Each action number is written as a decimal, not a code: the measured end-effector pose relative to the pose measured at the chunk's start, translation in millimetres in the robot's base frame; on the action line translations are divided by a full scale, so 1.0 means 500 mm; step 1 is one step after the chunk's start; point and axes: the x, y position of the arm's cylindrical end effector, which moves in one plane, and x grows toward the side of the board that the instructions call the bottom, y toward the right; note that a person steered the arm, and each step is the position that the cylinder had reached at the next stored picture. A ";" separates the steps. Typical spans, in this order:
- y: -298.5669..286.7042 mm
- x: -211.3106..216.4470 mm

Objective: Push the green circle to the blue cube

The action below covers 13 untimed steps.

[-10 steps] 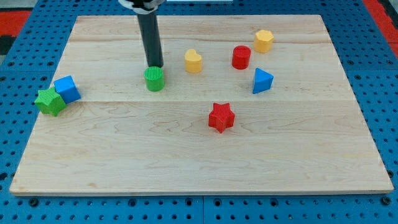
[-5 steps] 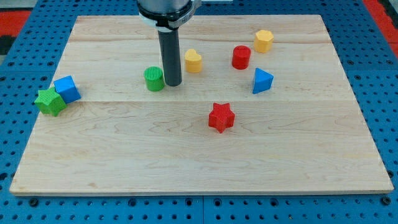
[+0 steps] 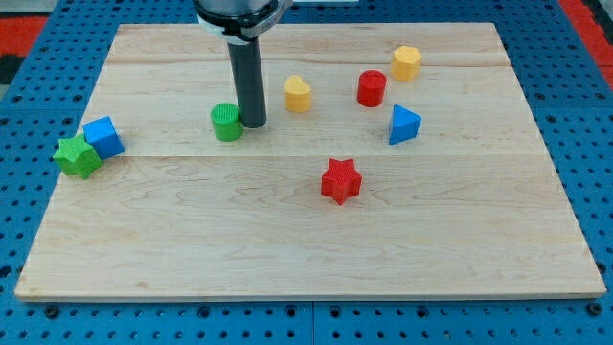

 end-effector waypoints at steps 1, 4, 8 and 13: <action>-0.022 0.000; -0.046 0.028; -0.076 0.033; -0.138 -0.023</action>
